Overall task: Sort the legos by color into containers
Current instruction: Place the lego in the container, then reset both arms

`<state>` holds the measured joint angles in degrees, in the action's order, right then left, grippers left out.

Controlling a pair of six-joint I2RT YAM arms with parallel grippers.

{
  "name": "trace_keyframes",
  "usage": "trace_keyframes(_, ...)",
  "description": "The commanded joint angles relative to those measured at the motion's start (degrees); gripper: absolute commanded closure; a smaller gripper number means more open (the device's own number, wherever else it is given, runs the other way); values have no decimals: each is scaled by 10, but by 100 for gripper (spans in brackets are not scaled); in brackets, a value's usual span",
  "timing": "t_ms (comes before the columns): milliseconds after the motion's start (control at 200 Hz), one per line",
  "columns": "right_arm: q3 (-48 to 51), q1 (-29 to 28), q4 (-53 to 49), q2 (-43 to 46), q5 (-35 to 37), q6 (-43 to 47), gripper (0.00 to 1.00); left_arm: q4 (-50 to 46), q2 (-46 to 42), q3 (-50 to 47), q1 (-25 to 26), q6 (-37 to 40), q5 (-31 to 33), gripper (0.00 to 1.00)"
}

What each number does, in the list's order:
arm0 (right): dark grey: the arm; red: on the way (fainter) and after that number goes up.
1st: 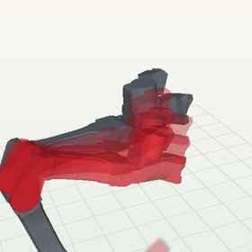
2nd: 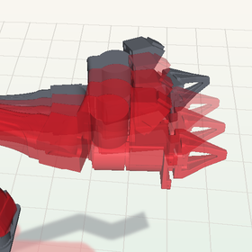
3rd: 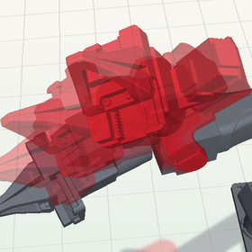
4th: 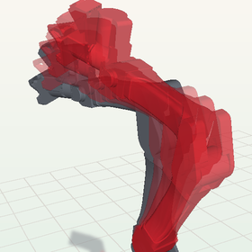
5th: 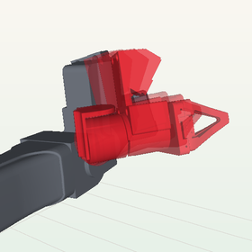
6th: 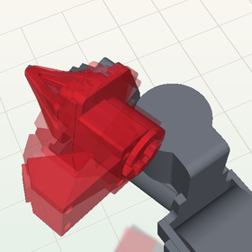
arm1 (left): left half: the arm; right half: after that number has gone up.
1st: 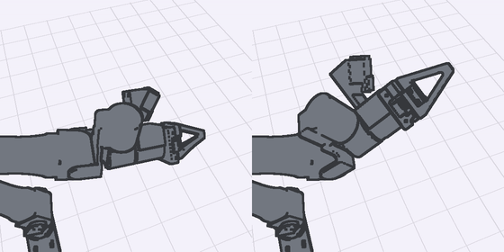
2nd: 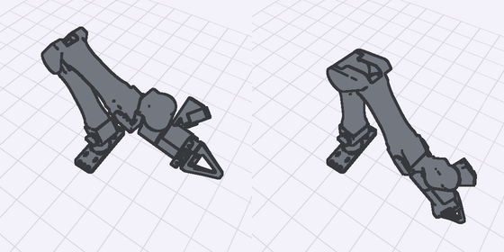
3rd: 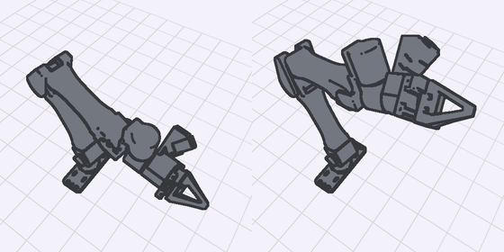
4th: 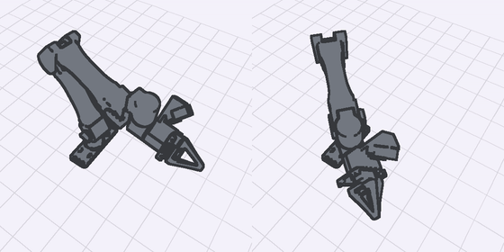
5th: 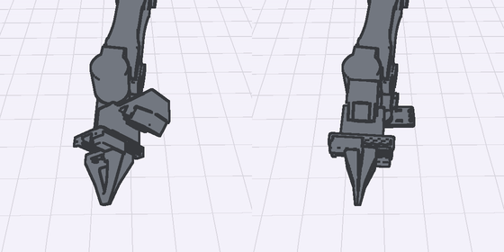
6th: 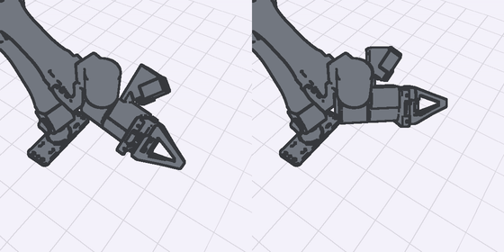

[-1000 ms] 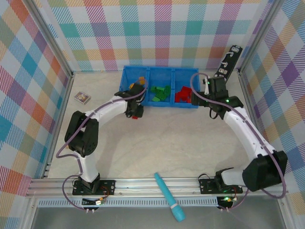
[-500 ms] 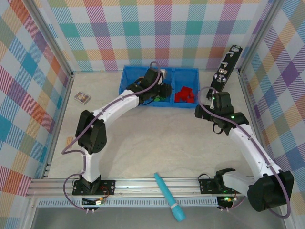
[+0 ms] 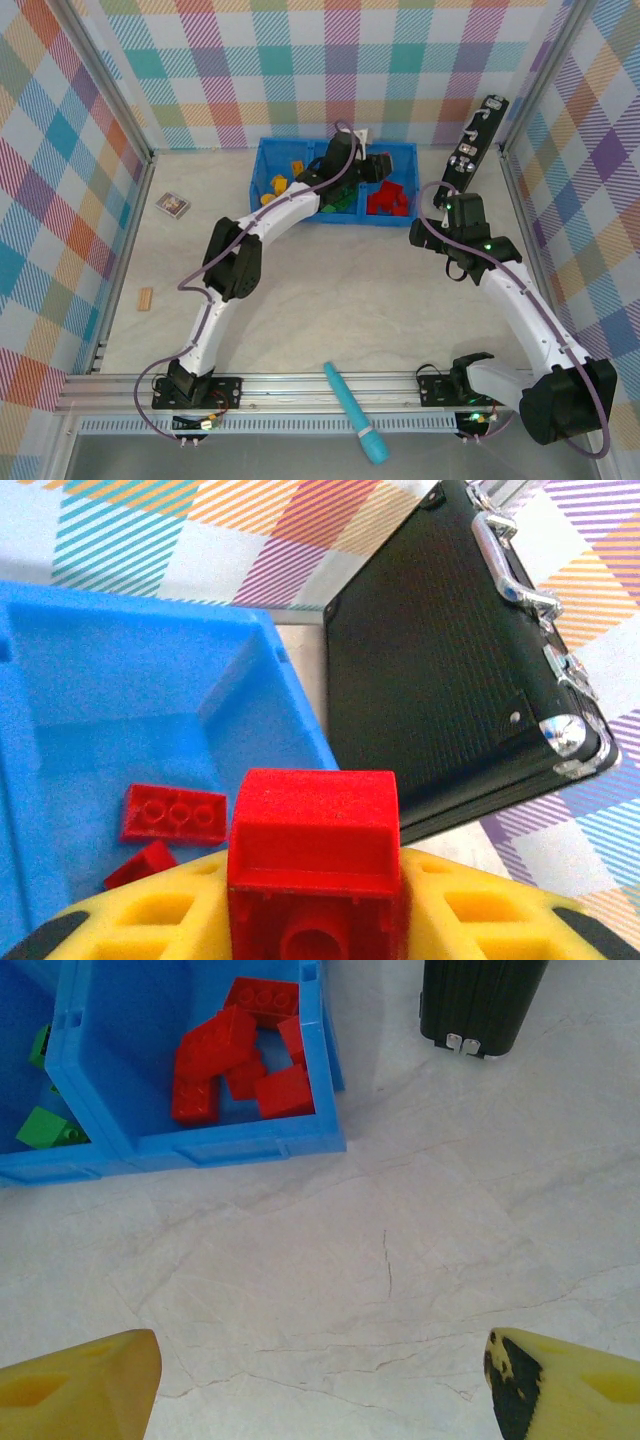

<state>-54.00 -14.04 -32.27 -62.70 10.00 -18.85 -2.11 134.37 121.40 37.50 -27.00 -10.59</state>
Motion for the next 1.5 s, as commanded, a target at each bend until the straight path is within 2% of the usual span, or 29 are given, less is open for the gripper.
trace_keyframes(0,11,3,22,-5,2,-12,16,27,40,55,6,-22,-14,57)
trace_keyframes(165,8,2,23,-14,4,-7,16,3,89,127,6,-25,-11,53)
trace_keyframes(335,9,2,23,-10,7,-2,16,-7,93,134,5,-24,-6,50)
trace_keyframes(475,16,2,24,-6,11,2,16,-15,48,99,3,-1,-5,48)
trace_keyframes(595,28,2,28,5,18,8,16,-33,-28,41,-2,37,4,47)
trace_keyframes(715,51,3,47,29,13,24,16,-38,-145,-83,-13,83,31,46)
trace_keyframes(885,92,2,66,80,7,36,14,-43,-366,-331,-51,134,106,44)
trace_keyframes(1010,128,3,85,105,8,56,9,-41,-534,-511,-88,193,198,36)
trace_keyframes(1150,158,2,115,116,54,68,1,-71,-673,-642,-138,250,286,31)
trace_keyframes(1200,166,2,137,119,57,73,1,-70,-716,-684,-155,265,306,28)
trace_keyframes(1360,222,2,247,124,18,131,1,62,-827,-863,-208,323,348,9)
trace_keyframes(1420,260,3,311,130,11,147,1,122,-836,-922,-231,313,352,3)
trace_keyframes(1495,313,2,396,135,6,169,1,195,-812,-973,-259,278,345,1)
